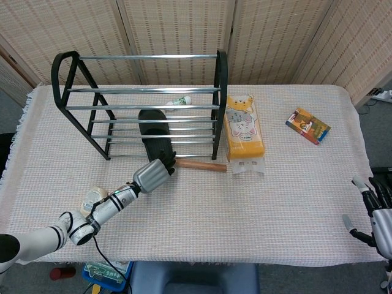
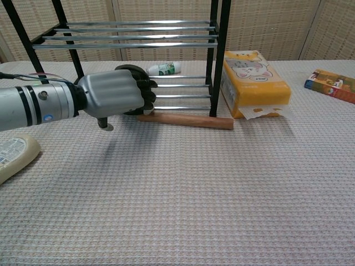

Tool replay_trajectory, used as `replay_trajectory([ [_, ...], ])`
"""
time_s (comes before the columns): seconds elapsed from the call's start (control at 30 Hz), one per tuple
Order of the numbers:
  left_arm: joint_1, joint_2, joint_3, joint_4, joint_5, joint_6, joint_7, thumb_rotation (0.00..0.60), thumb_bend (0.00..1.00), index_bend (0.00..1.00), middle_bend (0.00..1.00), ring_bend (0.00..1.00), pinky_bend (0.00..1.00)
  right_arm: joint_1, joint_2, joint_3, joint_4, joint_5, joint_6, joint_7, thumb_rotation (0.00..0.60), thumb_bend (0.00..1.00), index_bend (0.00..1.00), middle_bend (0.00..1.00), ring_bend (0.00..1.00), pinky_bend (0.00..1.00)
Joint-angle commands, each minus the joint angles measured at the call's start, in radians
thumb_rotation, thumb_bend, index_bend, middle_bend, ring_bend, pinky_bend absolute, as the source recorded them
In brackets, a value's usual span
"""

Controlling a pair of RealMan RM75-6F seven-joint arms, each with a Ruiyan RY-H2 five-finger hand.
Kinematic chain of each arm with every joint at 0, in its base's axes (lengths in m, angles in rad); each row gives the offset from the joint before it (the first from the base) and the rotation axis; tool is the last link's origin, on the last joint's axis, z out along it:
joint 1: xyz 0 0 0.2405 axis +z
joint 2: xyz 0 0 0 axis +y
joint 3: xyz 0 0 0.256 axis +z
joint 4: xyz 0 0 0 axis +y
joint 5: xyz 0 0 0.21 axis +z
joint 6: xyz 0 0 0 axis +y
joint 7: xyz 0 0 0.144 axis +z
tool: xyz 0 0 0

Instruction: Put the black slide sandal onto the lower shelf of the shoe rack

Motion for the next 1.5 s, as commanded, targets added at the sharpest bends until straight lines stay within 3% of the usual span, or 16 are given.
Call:
replay_trajectory([
  [0.03, 0.010, 0.006, 0.003, -0.015, -0.002, 0.017, -0.014, 0.600, 0.12, 0.31, 0.23, 0.09, 0.30, 0.000, 0.000, 0.001, 0.001, -0.001, 0.001, 0.002, 0.600, 0.36, 0.00, 0.15, 0.05, 0.01],
  [0.27, 0.064, 0.056, 0.016, -0.132, -0.014, 0.083, -0.112, 0.600, 0.12, 0.25, 0.23, 0.09, 0.29, 0.001, 0.002, 0.002, 0.005, -0.002, 0.002, 0.011, 0.600, 0.36, 0.00, 0.15, 0.05, 0.01],
  [0.7, 0.287, 0.272, 0.071, -0.444, -0.078, 0.301, -0.329, 0.600, 0.12, 0.25, 0.23, 0.09, 0.29, 0.004, -0.001, 0.000, 0.014, -0.011, -0.001, 0.029, 0.600, 0.36, 0.00, 0.15, 0.05, 0.01],
  [1.03, 0.504, 0.370, 0.098, -0.454, -0.210, 0.452, -0.533, 0.600, 0.12, 0.25, 0.23, 0.09, 0.29, 0.021, -0.008, -0.015, 0.022, -0.021, -0.043, 0.026, 0.600, 0.37, 0.00, 0.15, 0.05, 0.03],
  [1.2, 0.601, 0.389, 0.085, -0.473, -0.284, 0.513, -0.626, 0.600, 0.12, 0.26, 0.23, 0.09, 0.29, 0.045, -0.014, -0.023, 0.021, -0.033, -0.085, 0.005, 0.600, 0.44, 0.00, 0.15, 0.05, 0.04],
  [1.37, 0.678, 0.411, 0.087, -0.499, -0.290, 0.574, -0.681, 0.600, 0.12, 0.25, 0.23, 0.09, 0.29, 0.057, -0.041, -0.034, 0.035, -0.060, -0.096, 0.016, 0.600, 0.45, 0.00, 0.15, 0.07, 0.08],
  [1.5, 0.744, 0.411, 0.091, -0.517, -0.268, 0.651, -0.699, 0.600, 0.12, 0.25, 0.23, 0.09, 0.29, 0.064, -0.074, -0.037, 0.054, -0.069, -0.099, 0.019, 0.600, 0.39, 0.00, 0.16, 0.07, 0.08],
])
